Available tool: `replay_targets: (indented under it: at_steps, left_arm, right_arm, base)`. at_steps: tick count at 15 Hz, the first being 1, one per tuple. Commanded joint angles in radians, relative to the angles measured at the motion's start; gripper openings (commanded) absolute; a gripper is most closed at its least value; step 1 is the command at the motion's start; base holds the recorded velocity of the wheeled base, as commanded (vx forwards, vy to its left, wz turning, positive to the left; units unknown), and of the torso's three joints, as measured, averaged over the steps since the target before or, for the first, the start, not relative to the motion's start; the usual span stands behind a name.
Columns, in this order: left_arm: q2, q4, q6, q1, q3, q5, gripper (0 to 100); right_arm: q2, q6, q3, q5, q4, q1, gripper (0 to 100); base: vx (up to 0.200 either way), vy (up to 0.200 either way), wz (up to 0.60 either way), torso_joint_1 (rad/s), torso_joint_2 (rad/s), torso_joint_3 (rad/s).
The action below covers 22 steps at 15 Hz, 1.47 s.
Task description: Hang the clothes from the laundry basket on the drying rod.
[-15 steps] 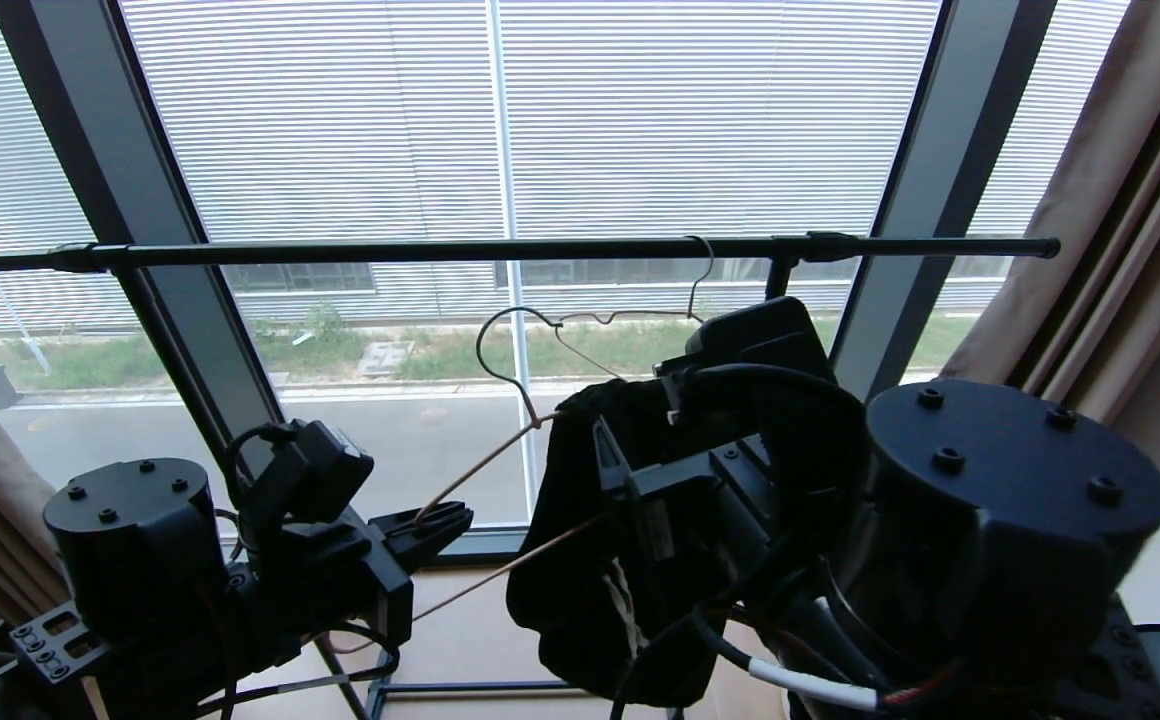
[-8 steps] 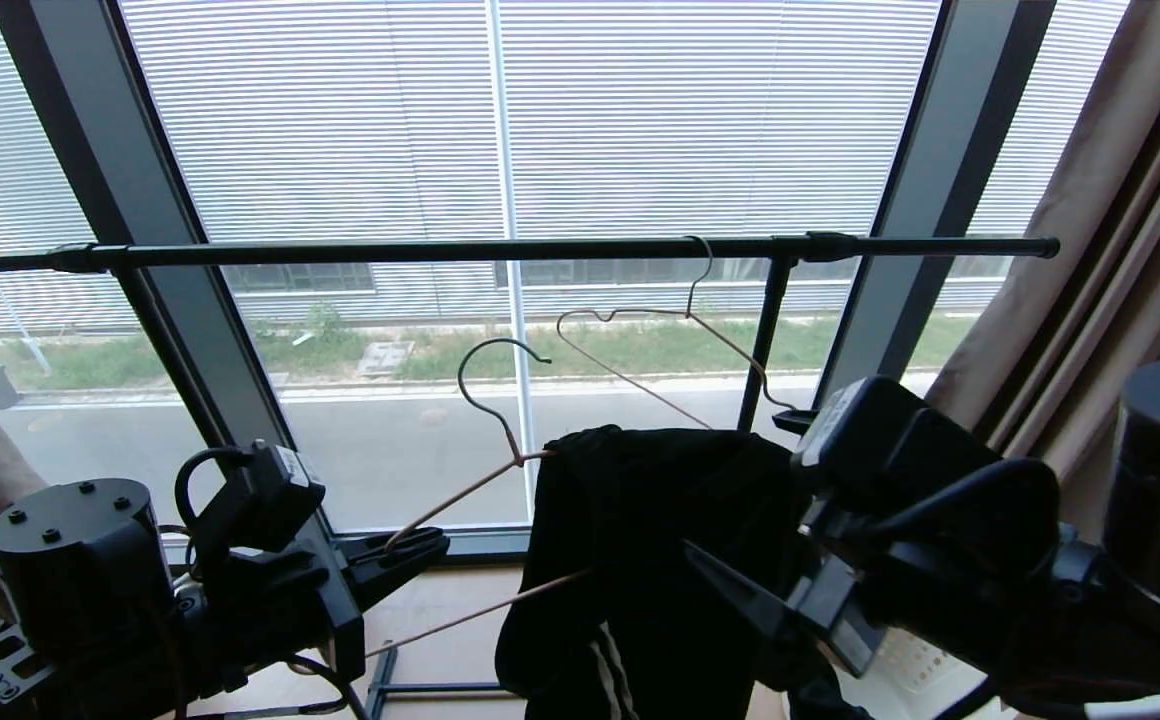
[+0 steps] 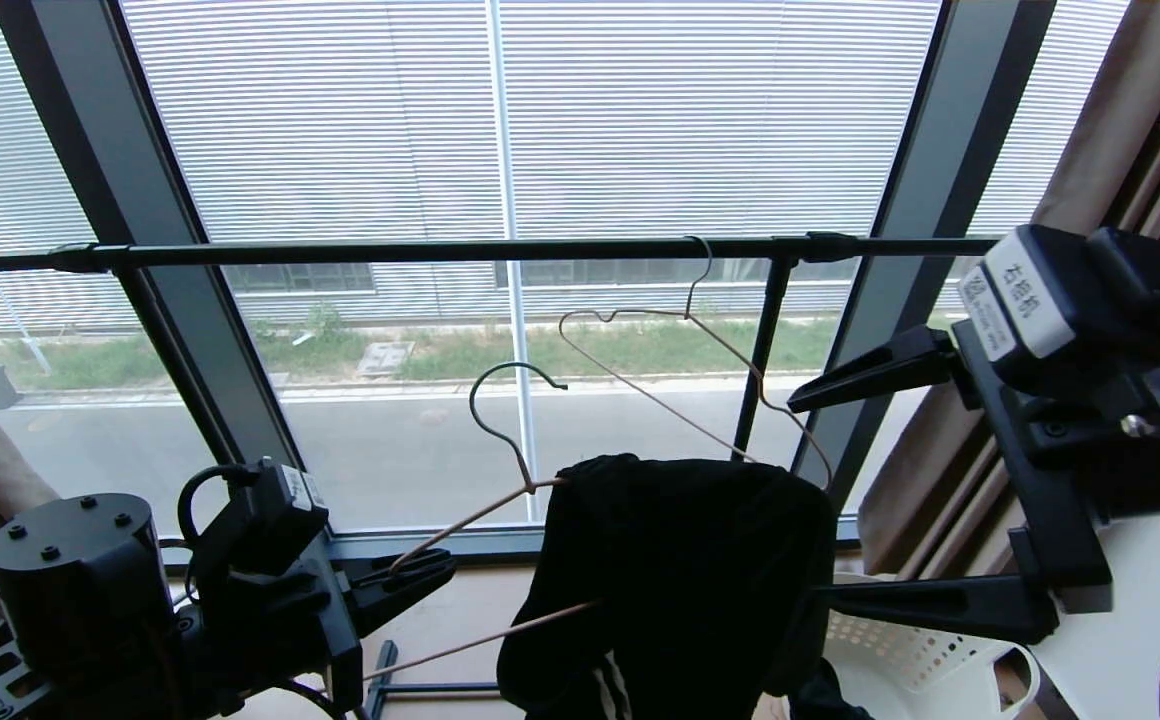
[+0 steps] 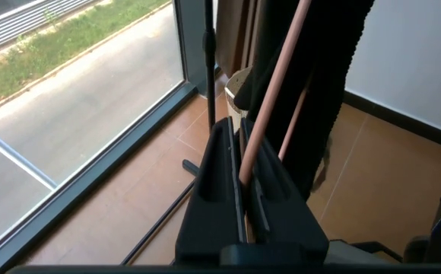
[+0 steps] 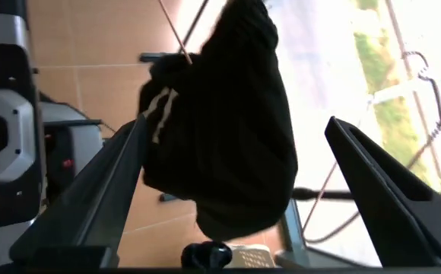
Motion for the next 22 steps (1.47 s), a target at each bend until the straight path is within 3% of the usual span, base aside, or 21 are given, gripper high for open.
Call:
replay_targets:
  at_steps: [1, 2, 5, 9, 12, 16, 22]
  left_arm:
    - [-0.007, -0.001, -0.002, -0.012, -0.005, 0.0, 0]
    - [-0.009, -0.001, -0.002, -0.024, -0.005, 0.002, 0]
    - [-0.01, -0.001, 0.0, -0.032, -0.002, 0.002, 0]
    - [-0.015, -0.003, 0.0, -0.032, -0.004, 0.002, 0]
    - [-0.013, -0.033, -0.006, -0.032, 0.004, 0.002, 0]
    - [-0.009, -0.035, -0.008, -0.036, -0.002, 0.002, 0]
    - [0.0, -0.035, -0.009, -0.036, -0.016, 0.002, 0]
  right_arm:
    - [0.181, -0.04, -0.086, 0.106, 0.044, -0.031, 100]
    - [0.243, -0.04, -0.107, 0.14, 0.043, -0.031, 100]
    - [0.317, -0.036, -0.144, 0.138, 0.034, -0.03, 100]
    - [0.391, -0.026, -0.209, 0.082, 0.035, -0.03, 100]
    - [0.434, -0.023, -0.239, 0.08, 0.035, -0.03, 100]
    - [0.475, -0.021, -0.301, 0.082, 0.04, -0.028, 100]
    - [0.475, -0.015, -0.299, 0.083, 0.038, -0.015, 100]
  base:
    - [0.0, 0.0, 0.0, 0.0, 0.0, 0.0]
    - [0.0, 0.0, 0.0, 0.0, 0.0, 0.0]
    - [0.0, 0.0, 0.0, 0.0, 0.0, 0.0]
    - [0.0, 0.0, 0.0, 0.0, 0.0, 0.0]
    - [0.0, 0.0, 0.0, 0.0, 0.0, 0.0]
    - [0.0, 0.0, 0.0, 0.0, 0.0, 0.0]
    - [0.0, 0.0, 0.0, 0.0, 0.0, 0.0]
